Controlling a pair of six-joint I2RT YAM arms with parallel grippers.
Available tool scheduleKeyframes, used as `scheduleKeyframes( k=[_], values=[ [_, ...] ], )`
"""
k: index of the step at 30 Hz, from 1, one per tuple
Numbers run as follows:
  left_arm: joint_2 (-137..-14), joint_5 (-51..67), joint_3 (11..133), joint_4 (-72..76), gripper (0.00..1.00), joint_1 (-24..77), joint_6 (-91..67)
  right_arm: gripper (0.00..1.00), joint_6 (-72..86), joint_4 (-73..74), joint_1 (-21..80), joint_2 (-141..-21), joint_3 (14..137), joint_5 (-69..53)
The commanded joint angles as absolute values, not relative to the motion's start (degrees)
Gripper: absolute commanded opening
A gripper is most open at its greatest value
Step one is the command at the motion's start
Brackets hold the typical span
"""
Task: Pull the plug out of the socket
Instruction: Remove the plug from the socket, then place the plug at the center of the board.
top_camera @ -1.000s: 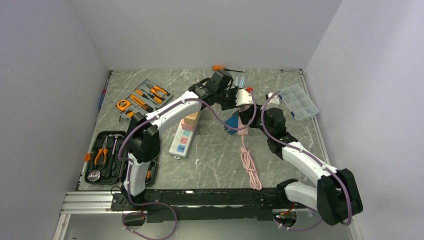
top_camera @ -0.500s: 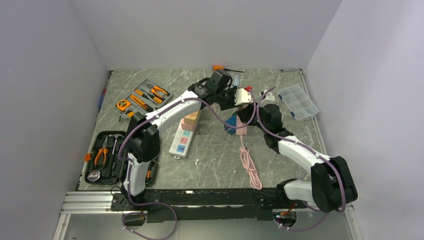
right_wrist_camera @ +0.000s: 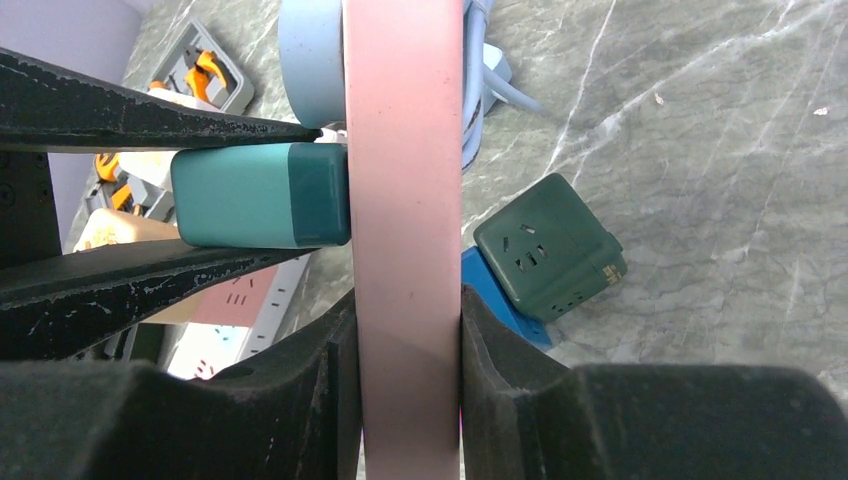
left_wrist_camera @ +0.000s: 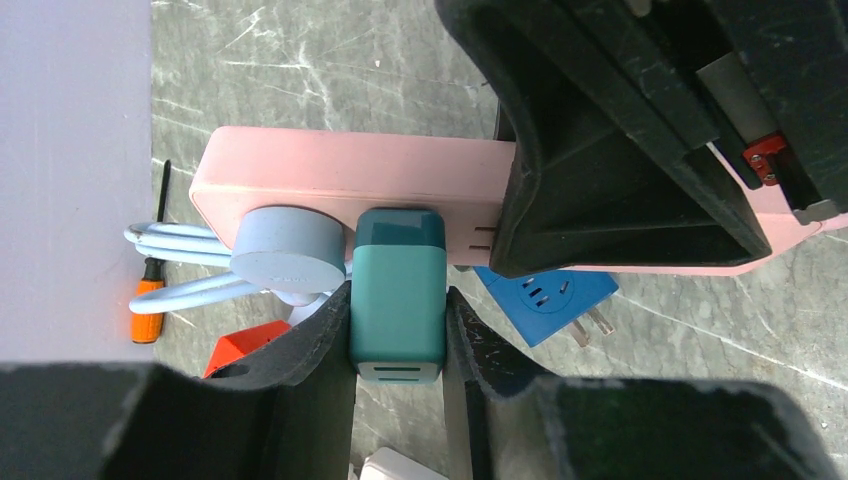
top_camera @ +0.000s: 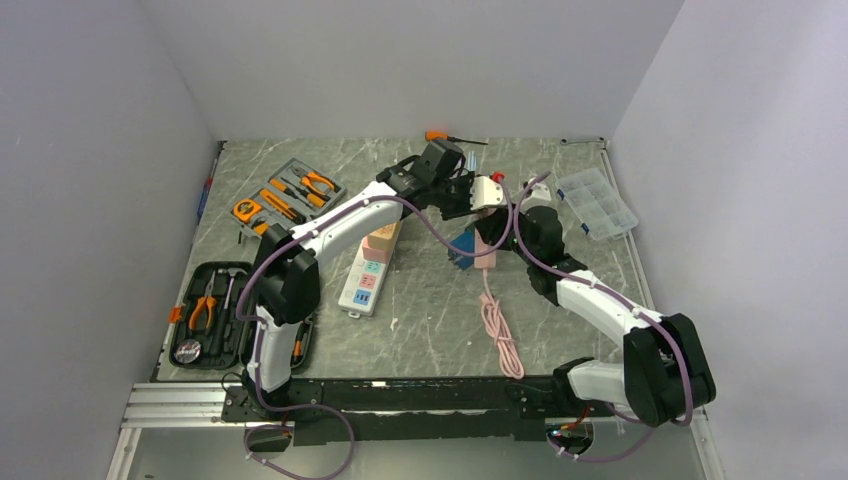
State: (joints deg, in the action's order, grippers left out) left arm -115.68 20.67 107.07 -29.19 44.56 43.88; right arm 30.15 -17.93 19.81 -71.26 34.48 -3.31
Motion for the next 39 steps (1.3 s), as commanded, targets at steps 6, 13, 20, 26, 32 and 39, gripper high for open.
scheduleKeyframes(
  k=[6,13,20,26,32,39],
  values=[
    [-106.7,21.6,106.8,-33.0,0.00,42.6,44.7,0.00,30.8,-10.1,14.5,-71.0,36.3,12.8],
    [-105.7,21.5,106.6,-34.7,0.00,40.4,44.2,0.00,31.6,-6.1,13.6,-72.1,37.3,16.0],
    [-104.6,22.6,105.8,-35.6,0.00,40.1,44.2,0.00,32.0,-6.0,13.0,-72.2,37.4,15.9],
    [-105.3,25.6,103.4,-36.7,0.00,43.0,42.4,0.00,31.6,-5.7,12.5,-72.1,39.9,13.6],
    [-108.8,28.3,99.7,-35.1,0.00,49.3,40.8,0.00,31.6,-5.8,10.4,-70.7,40.4,9.9],
    [-118.7,30.9,103.0,-30.4,0.04,51.6,36.6,0.00,32.4,-2.3,8.3,-65.2,42.0,7.3]
  ],
)
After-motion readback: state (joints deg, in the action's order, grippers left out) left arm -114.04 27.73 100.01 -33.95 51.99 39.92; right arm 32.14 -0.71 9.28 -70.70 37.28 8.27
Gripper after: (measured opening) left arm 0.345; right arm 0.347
